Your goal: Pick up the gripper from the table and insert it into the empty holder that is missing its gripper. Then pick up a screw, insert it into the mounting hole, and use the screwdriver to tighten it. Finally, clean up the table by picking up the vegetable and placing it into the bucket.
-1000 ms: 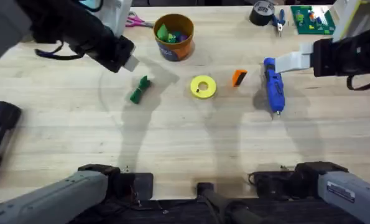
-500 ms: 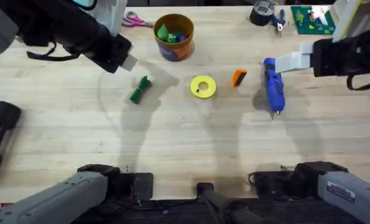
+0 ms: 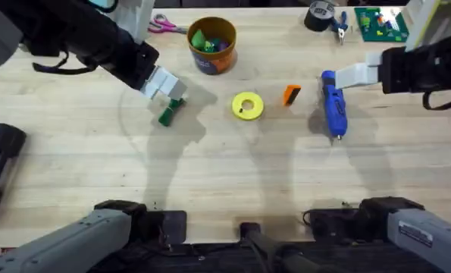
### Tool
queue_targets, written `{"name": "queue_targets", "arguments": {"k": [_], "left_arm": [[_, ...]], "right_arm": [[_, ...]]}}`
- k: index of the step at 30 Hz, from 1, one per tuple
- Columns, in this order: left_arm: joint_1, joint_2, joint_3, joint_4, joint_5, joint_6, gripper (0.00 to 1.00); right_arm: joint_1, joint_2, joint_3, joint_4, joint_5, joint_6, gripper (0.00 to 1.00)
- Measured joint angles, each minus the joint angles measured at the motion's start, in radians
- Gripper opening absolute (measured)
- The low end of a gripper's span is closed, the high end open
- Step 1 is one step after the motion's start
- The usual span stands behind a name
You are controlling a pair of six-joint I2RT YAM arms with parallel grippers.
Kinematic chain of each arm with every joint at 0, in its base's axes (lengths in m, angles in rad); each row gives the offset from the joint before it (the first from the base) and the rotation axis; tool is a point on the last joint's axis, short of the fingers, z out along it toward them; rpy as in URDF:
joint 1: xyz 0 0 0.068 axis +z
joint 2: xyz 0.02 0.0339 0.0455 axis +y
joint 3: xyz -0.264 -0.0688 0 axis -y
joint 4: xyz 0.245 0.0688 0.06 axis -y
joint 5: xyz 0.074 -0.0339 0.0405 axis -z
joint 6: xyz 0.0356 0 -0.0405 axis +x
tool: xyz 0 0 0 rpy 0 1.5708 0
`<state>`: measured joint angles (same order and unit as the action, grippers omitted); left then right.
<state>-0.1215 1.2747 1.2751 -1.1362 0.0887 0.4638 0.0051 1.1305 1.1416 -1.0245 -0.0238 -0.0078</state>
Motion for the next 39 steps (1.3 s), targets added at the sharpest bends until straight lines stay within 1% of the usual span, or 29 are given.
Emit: {"name": "queue_targets", "arguments": {"k": [4,5,8,13,17,20,24,30,34,39], "left_arm": [[0.000,0.000,0.000,0.016,0.000,0.000,0.985],[0.000,0.000,0.000,0.070,0.000,0.000,0.985],[0.000,0.000,0.000,0.144,0.000,-0.010,0.985],[0.000,0.000,0.000,0.244,-0.006,-0.086,0.985],[0.000,0.000,0.000,0.290,-0.005,-0.118,0.985],[0.000,0.000,0.000,0.373,-0.001,-0.141,0.986],[0.000,0.000,0.000,0.465,-0.006,-0.206,0.986],[0.002,0.000,0.000,0.474,-0.045,-0.310,0.986],[0.010,0.000,0.000,0.467,-0.056,-0.338,0.985],[0.037,-0.005,0.000,0.466,-0.056,-0.351,0.986]], "right_arm": [[0.000,0.000,0.000,0.000,0.000,0.000,0.997],[0.000,0.000,0.000,0.000,0.000,0.000,0.996],[0.000,0.000,0.000,0.000,0.000,0.000,0.997],[0.000,0.000,0.000,0.000,0.000,0.000,0.997],[0.000,0.000,0.000,0.000,0.000,0.000,0.998],[0.000,0.000,0.000,0.000,0.000,0.000,0.998],[0.000,0.000,0.000,0.000,0.000,0.000,0.997],[0.000,0.000,0.000,0.000,0.000,0.000,0.996],[0.000,0.000,0.000,0.000,0.000,0.000,0.996],[0.000,0.000,0.000,0.000,0.000,0.000,0.997]]}}
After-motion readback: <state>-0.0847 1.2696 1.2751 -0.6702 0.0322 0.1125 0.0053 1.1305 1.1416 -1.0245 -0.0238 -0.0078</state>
